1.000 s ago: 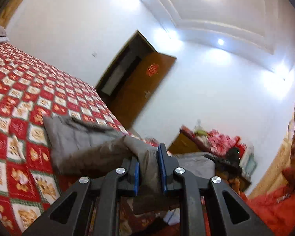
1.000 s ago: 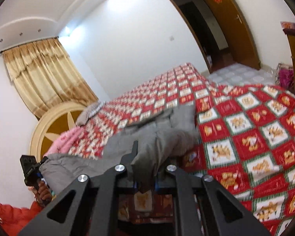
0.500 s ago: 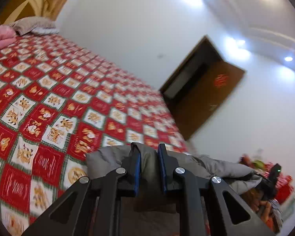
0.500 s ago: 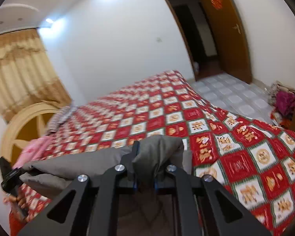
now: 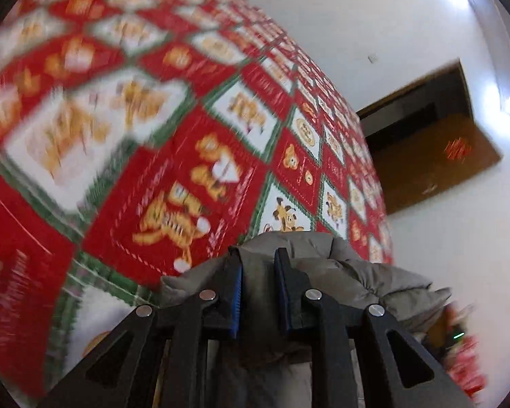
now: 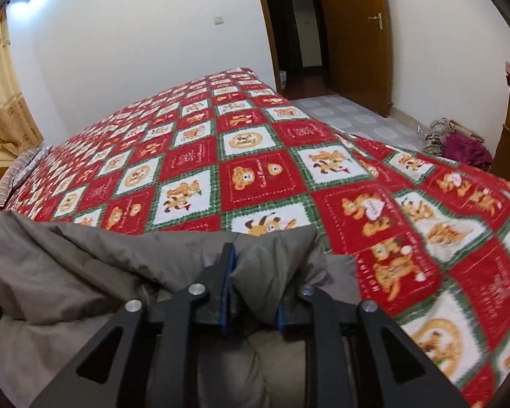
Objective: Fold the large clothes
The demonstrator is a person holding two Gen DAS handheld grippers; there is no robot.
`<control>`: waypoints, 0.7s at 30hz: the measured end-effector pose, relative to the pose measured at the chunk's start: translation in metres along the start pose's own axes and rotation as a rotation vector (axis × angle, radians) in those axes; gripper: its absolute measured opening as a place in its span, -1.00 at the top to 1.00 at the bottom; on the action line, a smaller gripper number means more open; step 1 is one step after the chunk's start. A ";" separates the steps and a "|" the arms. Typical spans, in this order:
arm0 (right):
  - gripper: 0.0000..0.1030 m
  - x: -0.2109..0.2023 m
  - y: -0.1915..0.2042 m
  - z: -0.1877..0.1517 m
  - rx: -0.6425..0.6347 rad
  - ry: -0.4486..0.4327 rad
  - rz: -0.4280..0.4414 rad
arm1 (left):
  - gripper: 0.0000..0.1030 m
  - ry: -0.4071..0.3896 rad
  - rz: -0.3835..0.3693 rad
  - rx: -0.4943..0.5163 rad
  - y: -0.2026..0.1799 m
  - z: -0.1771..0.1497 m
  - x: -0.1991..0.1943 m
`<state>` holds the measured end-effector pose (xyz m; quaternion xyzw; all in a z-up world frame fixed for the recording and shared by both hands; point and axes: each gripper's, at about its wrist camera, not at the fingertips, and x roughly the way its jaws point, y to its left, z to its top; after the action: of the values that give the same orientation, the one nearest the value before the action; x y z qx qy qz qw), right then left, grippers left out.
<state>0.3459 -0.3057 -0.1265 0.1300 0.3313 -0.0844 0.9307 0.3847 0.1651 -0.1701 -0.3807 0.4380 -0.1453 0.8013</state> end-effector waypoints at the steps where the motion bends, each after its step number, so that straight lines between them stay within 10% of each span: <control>1: 0.55 0.002 -0.002 -0.002 0.008 -0.006 0.004 | 0.63 0.003 -0.023 -0.022 0.003 0.000 0.000; 5: 0.51 0.008 -0.010 0.000 0.046 0.035 0.039 | 0.17 -0.005 -0.116 -0.112 0.015 0.011 -0.025; 7: 0.47 0.010 -0.012 0.003 0.074 0.058 0.069 | -0.70 -0.085 -0.131 -0.115 0.012 0.018 -0.055; 10: 0.28 -0.014 -0.020 0.018 0.139 0.038 0.153 | -0.77 -0.216 -0.107 -0.040 -0.006 0.024 -0.116; 14: -0.47 -0.097 -0.020 0.036 0.136 -0.188 0.152 | -0.77 -0.272 0.049 0.105 -0.050 0.013 -0.150; 18: 0.36 -0.135 0.030 0.033 -0.113 -0.148 0.183 | -0.77 -0.260 0.202 0.416 -0.125 -0.018 -0.109; 21: 0.44 -0.130 0.079 0.014 -0.249 -0.077 0.251 | -0.77 -0.212 0.209 0.556 -0.167 -0.042 -0.051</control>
<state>0.2744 -0.2255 -0.0181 0.0508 0.2845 0.0694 0.9548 0.3381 0.0615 -0.0306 -0.1132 0.3322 -0.1358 0.9265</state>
